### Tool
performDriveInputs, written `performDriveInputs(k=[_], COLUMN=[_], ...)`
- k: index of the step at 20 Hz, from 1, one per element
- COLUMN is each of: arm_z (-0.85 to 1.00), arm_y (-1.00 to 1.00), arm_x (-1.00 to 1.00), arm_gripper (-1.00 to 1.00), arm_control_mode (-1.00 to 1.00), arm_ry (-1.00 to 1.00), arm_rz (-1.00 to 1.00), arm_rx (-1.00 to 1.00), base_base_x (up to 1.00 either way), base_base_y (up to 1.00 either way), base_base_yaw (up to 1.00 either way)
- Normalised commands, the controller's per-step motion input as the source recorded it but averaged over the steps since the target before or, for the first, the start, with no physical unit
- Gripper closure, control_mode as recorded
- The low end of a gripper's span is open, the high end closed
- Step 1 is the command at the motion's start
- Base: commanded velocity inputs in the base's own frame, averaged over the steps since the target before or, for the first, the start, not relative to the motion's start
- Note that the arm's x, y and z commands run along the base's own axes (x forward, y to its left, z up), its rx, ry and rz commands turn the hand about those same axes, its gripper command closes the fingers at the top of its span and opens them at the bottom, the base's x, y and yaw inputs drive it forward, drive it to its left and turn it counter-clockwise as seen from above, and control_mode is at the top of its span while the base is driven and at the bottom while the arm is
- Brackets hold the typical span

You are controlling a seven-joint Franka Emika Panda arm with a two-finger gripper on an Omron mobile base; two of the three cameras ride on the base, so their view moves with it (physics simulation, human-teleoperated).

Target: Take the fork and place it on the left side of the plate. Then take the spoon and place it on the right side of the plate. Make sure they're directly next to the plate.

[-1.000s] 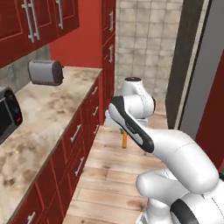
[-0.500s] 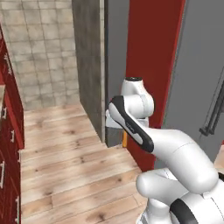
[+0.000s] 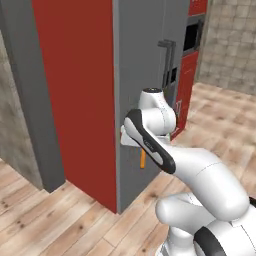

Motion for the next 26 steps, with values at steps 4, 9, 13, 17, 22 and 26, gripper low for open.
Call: performDriveInputs(k=[4, 9, 13, 17, 22, 26], arm_z=[0.00, 0.00, 0.00, 0.00, 0.00, 0.00], arm_y=[0.00, 0.00, 0.00, 0.00, 0.00, 0.00], arm_x=[0.00, 0.00, 0.00, 0.00, 0.00, 0.00], arm_gripper=[1.00, 1.00, 1.00, 1.00, 1.00, 1.00], arm_control_mode=[1.00, 1.00, 1.00, 1.00, 1.00, 1.00], arm_ry=[0.00, 0.00, 0.00, 0.00, 0.00, 0.00], arm_rz=[0.00, 0.00, 0.00, 0.00, 0.00, 0.00], arm_rx=[0.00, 0.00, 0.00, 0.00, 0.00, 0.00], base_base_x=[0.10, 0.24, 0.23, 0.37, 0.68, 0.18], base_base_y=[0.00, -0.14, -0.15, -0.08, 0.00, -0.01], base_base_yaw=[-0.83, -0.73, -0.72, -0.70, -0.54, -0.16])
